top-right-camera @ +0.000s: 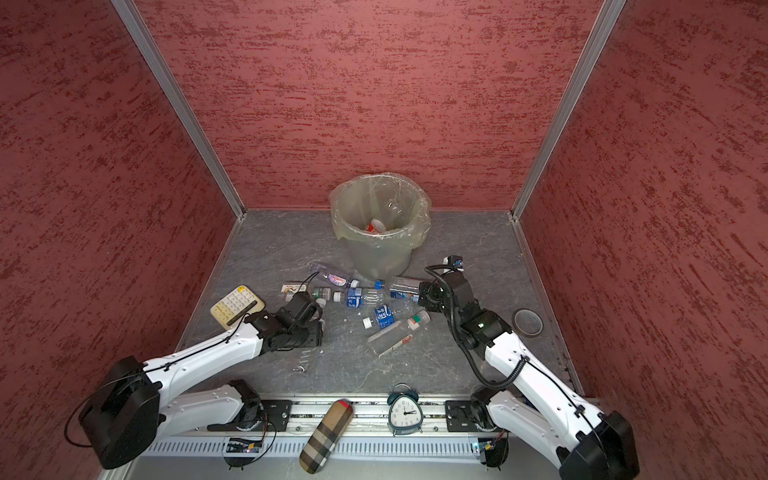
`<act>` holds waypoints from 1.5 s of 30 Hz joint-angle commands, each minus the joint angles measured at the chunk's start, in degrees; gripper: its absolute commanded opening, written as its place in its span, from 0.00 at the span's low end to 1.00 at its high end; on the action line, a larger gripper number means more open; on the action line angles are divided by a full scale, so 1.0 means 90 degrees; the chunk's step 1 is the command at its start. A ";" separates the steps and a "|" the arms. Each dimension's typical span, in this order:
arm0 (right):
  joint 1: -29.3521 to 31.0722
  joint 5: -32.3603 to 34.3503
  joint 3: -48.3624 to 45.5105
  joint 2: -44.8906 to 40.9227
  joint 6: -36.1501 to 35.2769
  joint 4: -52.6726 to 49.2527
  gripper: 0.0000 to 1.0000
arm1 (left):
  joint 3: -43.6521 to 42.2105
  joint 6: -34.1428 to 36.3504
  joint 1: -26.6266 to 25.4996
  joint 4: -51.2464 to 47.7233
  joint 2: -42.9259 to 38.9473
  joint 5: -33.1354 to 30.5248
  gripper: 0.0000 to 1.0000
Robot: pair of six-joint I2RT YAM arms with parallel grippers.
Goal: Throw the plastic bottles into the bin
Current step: 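Close the left gripper on the red-labelled bottle and lift it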
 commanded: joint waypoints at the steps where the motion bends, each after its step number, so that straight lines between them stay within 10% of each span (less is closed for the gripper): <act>1: 0.0007 0.0189 -0.0094 -0.0104 0.0129 0.0148 0.89 | -0.0030 0.0112 -0.0150 0.0211 -0.0288 0.0046 0.64; 45: 0.0004 0.0309 -0.1913 -0.1398 -0.0124 0.1457 0.94 | 0.0111 0.0864 -0.0548 0.0220 -0.3557 -0.0333 0.57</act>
